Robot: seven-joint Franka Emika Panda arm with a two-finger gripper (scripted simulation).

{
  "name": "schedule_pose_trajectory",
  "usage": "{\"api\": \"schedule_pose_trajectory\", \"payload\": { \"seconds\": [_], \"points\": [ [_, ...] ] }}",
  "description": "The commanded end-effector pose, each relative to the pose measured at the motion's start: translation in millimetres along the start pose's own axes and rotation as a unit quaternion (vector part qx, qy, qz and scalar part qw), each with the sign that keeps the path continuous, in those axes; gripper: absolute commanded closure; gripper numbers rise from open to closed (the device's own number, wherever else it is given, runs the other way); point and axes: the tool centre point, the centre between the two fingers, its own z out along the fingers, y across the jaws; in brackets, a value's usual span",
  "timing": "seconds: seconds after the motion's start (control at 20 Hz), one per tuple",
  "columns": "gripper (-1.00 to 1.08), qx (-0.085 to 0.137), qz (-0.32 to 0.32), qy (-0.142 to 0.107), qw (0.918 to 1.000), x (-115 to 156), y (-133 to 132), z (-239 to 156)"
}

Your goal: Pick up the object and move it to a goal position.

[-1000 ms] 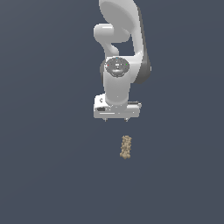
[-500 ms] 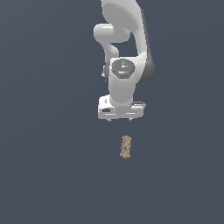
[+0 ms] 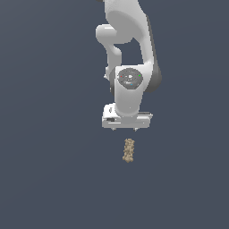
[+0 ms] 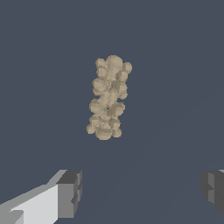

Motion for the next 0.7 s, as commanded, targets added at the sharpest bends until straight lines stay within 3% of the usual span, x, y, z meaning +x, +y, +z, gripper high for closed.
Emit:
{"api": "schedule_pose_trajectory", "payload": {
  "seconds": [0.0,0.65],
  "points": [
    [-0.92,-0.001,0.013,0.004,0.9999,11.8,-4.4,4.7],
    [-0.92,-0.007,0.067,0.021,0.9975,59.0,-24.2,27.7]
  ]
}}
